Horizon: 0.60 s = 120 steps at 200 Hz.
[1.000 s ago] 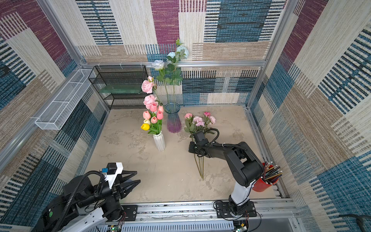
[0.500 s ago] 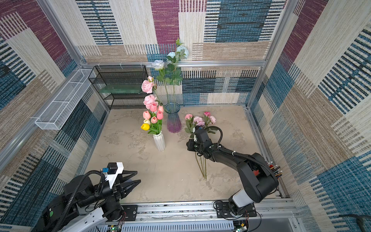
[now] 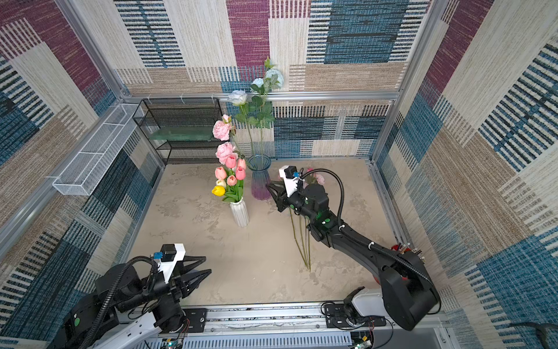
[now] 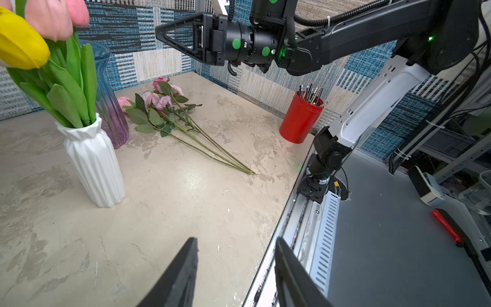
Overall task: Pick out pink flowers from the vase
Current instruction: Pick up the flower from the vase.
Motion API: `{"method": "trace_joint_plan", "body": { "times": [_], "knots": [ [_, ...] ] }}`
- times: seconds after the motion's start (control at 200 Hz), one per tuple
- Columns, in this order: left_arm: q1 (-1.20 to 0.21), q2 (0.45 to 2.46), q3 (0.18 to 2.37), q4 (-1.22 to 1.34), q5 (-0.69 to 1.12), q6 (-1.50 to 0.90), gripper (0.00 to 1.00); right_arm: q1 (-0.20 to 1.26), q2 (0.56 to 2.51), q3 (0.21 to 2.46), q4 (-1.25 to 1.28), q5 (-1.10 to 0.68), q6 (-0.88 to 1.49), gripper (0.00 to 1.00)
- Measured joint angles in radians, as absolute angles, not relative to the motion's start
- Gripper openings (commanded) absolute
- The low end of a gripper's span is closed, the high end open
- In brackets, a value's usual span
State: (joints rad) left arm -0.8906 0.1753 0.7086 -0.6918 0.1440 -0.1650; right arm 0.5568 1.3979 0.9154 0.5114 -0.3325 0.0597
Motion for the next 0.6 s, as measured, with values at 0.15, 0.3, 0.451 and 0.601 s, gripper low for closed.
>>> {"method": "trace_joint_plan", "body": {
  "times": [0.15,0.3,0.451,0.601],
  "knots": [
    [-0.891,0.163,0.709,-0.692,0.132,-0.165,0.49,0.534,1.570,1.101,0.541,-0.371,-0.112,0.25],
    [-0.891,0.138,0.709,-0.692,0.109,-0.165,0.49,0.519,1.724,1.254,0.495,-0.443,-0.255,0.32],
    [-0.891,0.123,0.709,-0.692,0.098,-0.165,0.49,0.494,1.856,1.392,0.449,-0.506,-0.374,0.37],
    [-0.891,0.122,0.709,-0.692,0.084,-0.165,0.49,0.485,1.967,1.497,0.411,-0.552,-0.430,0.38]
  ]
}}
